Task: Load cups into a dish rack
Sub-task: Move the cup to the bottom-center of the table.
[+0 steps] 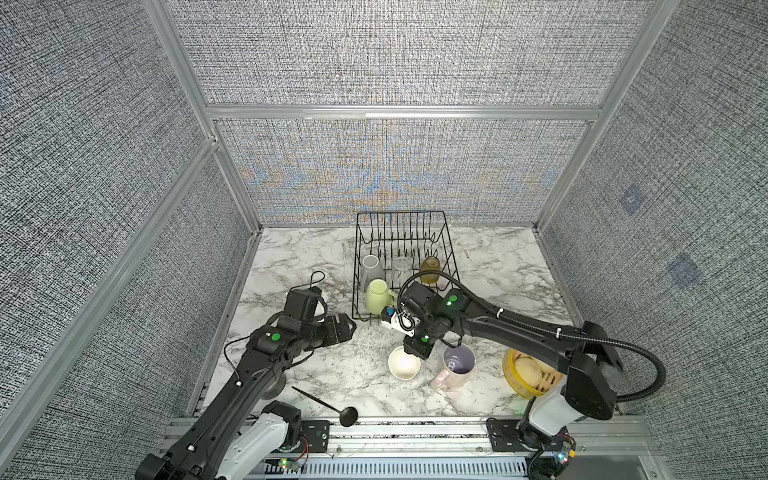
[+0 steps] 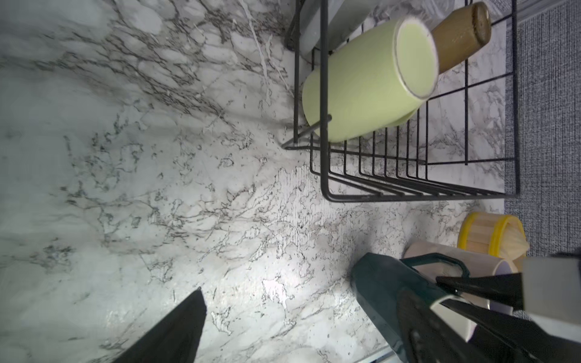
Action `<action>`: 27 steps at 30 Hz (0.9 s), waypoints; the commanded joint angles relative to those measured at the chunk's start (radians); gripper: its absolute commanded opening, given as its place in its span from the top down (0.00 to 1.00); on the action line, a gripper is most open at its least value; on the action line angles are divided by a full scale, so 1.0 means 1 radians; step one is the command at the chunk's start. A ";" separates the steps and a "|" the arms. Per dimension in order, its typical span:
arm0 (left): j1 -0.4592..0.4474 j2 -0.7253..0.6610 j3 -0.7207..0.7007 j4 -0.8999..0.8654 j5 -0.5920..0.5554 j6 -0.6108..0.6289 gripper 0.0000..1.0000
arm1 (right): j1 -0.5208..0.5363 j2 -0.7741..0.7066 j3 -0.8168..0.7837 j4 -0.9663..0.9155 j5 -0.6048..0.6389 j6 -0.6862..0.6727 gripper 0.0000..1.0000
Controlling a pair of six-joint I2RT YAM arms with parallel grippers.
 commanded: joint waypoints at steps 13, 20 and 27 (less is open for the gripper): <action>-0.020 0.004 -0.073 0.161 0.248 -0.083 0.13 | 0.006 0.038 -0.011 0.124 -0.093 0.141 0.95; -0.068 0.034 -0.038 0.130 0.246 -0.051 0.16 | 0.007 0.002 -0.008 0.147 -0.056 0.177 0.97; -0.104 0.059 -0.030 0.137 0.223 -0.047 0.16 | 0.007 -0.006 -0.006 0.136 0.012 0.190 0.93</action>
